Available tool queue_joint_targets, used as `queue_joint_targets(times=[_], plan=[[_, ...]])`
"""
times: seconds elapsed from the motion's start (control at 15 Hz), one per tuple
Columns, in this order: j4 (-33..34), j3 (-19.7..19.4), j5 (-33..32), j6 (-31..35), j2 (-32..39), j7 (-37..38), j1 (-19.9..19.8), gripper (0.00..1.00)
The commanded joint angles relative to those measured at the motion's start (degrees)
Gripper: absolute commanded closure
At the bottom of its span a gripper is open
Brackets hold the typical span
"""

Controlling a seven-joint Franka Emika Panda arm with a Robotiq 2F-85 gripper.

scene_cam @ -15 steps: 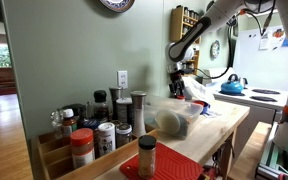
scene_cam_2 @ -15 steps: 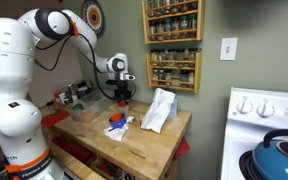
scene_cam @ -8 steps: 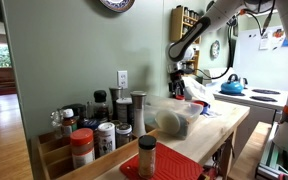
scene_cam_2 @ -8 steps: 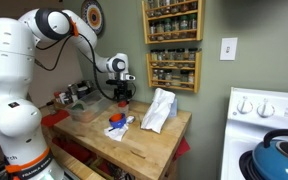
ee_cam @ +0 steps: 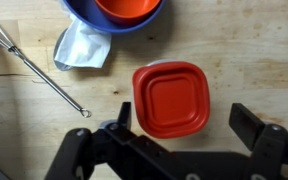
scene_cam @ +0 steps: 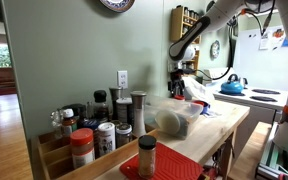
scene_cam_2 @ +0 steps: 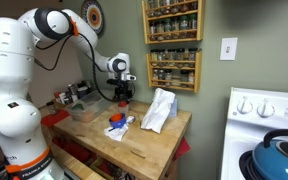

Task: Put the lid on the container

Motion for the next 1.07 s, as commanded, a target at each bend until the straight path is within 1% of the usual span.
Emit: queue_joint_targets(times=[0.0,0.2,0.67,1.0], plan=[[-3.65,0.13,3.06,4.33,-1.92,-2.43,-1.26,0.0],[-5.17,0.18,3.78,6.72,-2.28,-3.74,-1.81,0.0],[-8.4,0.71,6.54,7.82,-3.31,-6.69,-2.08,0.0],[-10.37,0.96,7.69,10.98,-3.17,-7.3,-2.0,0.0]])
